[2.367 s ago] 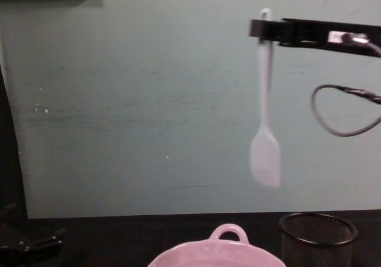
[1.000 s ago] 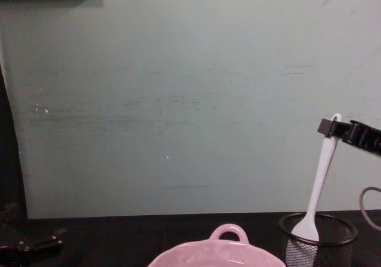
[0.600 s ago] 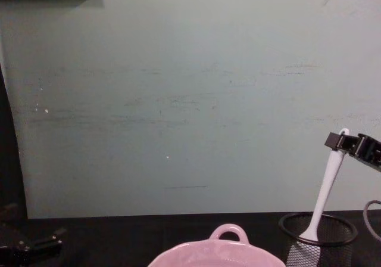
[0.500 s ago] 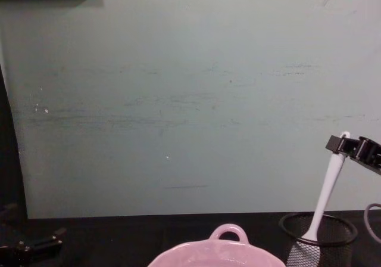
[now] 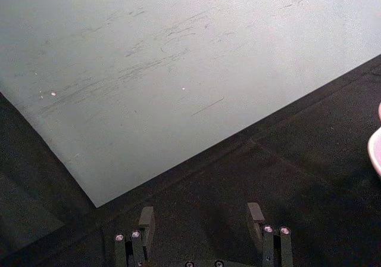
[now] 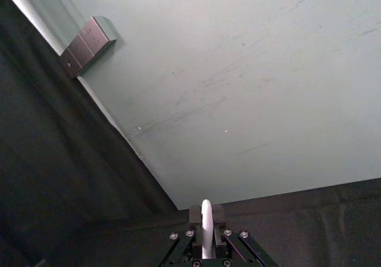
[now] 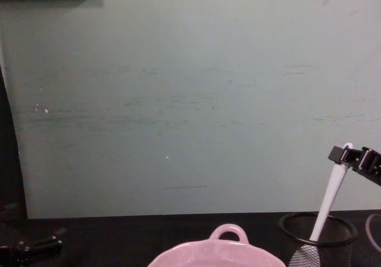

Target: Use the one hand to pick up the spoon and stir the clear water in the bowl.

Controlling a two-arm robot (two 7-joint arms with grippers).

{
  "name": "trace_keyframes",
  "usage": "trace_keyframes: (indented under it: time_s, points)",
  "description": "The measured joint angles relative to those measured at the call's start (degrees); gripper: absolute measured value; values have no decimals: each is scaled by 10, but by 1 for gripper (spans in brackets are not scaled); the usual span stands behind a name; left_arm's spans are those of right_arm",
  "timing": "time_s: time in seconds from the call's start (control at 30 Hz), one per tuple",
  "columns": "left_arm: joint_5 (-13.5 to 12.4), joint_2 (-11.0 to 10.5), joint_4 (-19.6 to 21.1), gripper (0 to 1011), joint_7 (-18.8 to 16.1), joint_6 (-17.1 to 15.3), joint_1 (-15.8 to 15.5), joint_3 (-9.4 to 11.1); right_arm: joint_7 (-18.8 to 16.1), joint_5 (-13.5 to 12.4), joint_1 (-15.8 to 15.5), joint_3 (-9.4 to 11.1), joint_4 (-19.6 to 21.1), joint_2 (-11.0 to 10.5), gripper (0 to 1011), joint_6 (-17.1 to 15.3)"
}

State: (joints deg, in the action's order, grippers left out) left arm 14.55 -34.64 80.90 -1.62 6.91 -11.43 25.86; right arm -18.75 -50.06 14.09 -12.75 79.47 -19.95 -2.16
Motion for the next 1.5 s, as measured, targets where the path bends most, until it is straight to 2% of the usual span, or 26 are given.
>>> trace_keyframes:
  time_s: [0.23, 0.37, 0.73, 0.9, 1.0, 1.13, 1.27, 1.5]
  points:
    - [0, 0, 0, 1011, 0, 0, 0, 0, 2, -3, 0, -3, -3, -2, 109, 2]
    - [0, 0, 0, 1011, 0, 0, 0, 0, 7, -3, -1, -4, -4, -3, 168, 2]
    - [0, 0, 0, 1011, 0, 0, 0, 0, 18, -2, -19, -3, 23, -14, 536, 1]
    - [0, 0, 0, 1011, 0, 0, 0, 0, 26, -5, -49, 6, 57, -26, 697, 0]
    - [0, 0, 0, 1011, 0, 0, 0, 0, 29, -9, -64, 10, 69, -31, 767, 1]
    - [0, 0, 0, 1011, 0, 0, 0, 0, 31, -13, -79, 13, 78, -34, 917, 3]
    - [0, 0, 0, 1011, 0, 0, 0, 0, 32, -15, -91, 16, 82, -37, 1002, 6]
    - [0, 0, 0, 1011, 0, 0, 0, 0, 34, -20, -111, 18, 82, -37, 1002, 11]
